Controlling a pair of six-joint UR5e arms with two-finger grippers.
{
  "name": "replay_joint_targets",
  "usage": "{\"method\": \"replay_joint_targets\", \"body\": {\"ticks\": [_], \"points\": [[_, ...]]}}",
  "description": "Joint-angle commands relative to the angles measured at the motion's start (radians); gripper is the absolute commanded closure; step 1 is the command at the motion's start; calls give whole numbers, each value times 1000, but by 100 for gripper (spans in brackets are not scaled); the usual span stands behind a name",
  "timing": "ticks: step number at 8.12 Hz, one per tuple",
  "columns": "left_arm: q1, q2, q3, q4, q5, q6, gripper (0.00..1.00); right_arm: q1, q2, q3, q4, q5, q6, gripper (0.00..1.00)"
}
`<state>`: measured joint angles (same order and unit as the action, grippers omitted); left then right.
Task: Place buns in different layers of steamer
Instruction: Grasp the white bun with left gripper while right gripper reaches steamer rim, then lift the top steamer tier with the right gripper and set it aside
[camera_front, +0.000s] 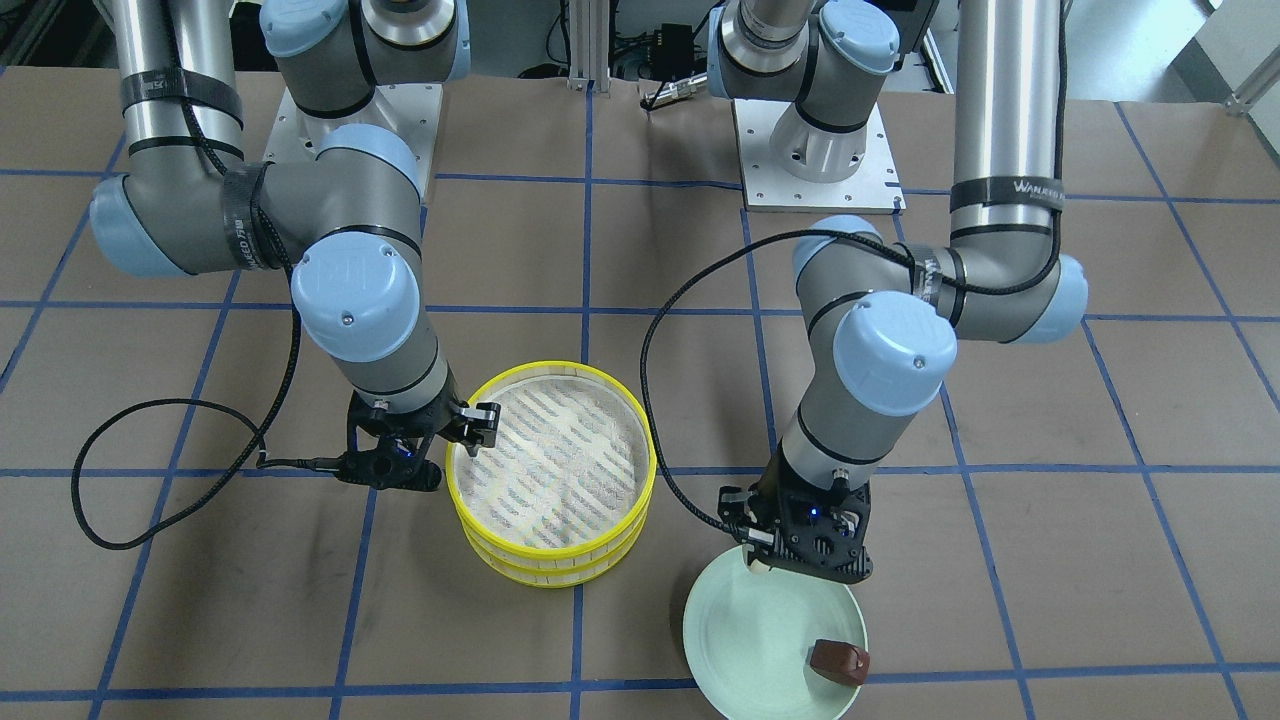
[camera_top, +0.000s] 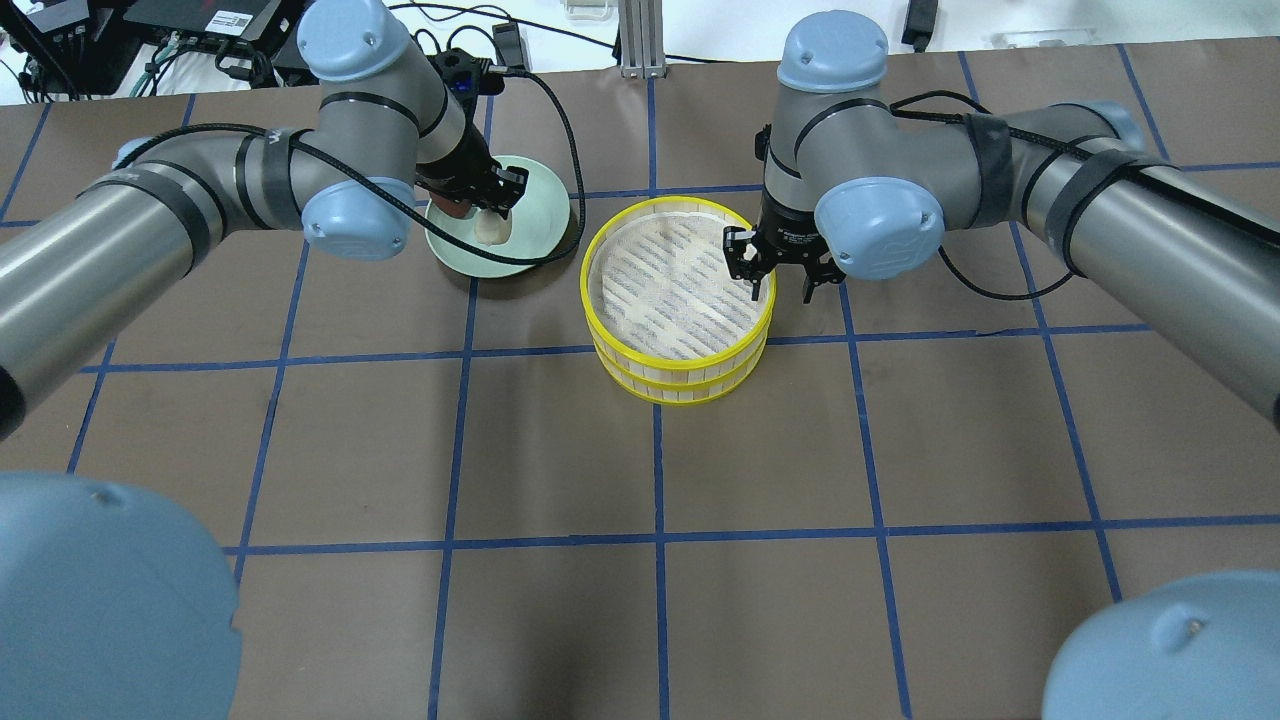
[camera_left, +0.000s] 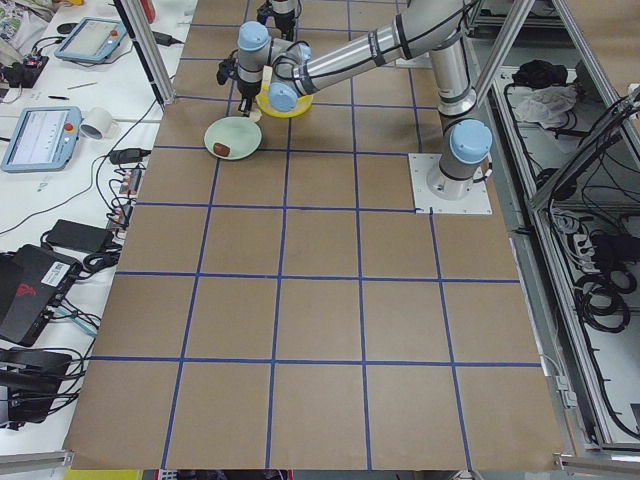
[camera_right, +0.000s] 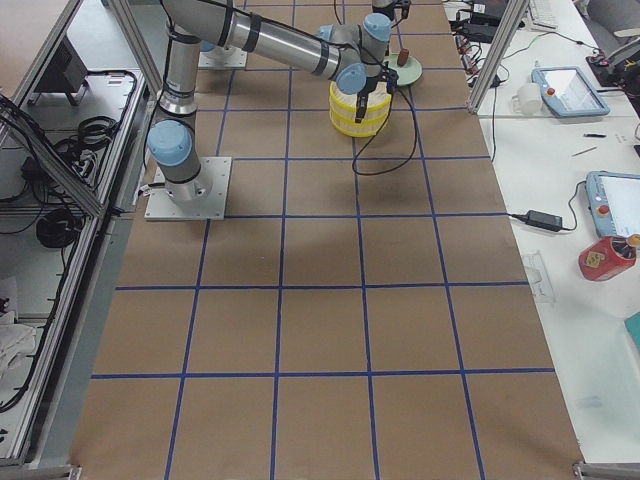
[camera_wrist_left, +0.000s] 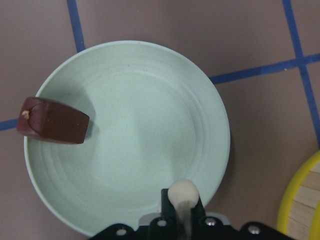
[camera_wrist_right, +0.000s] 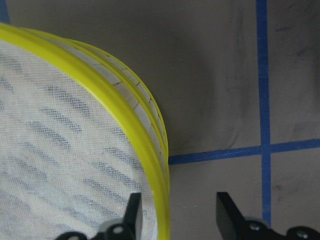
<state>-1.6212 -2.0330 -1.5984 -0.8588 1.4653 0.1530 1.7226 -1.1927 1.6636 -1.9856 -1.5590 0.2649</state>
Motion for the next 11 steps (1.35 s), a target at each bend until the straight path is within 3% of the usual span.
{"method": "replay_joint_targets", "body": {"ticks": [1,3,6,8,11], "points": [[-6,117,-2,-156,-8,2,100,0,-1,-1,-2,2,0,84],[-6,113,-14,-167,-13,-3,100,0,-2,-1,-2,2,2,90],[-8,111,-15,-169,-14,-1,100,0,-14,-13,7,-10,-12,90],[-17,125,-15,-169,-13,-6,100,-11,-86,-15,28,-15,-35,90],[-84,122,-17,-169,-16,-91,100,-92,-201,-31,187,-13,-127,90]]}}
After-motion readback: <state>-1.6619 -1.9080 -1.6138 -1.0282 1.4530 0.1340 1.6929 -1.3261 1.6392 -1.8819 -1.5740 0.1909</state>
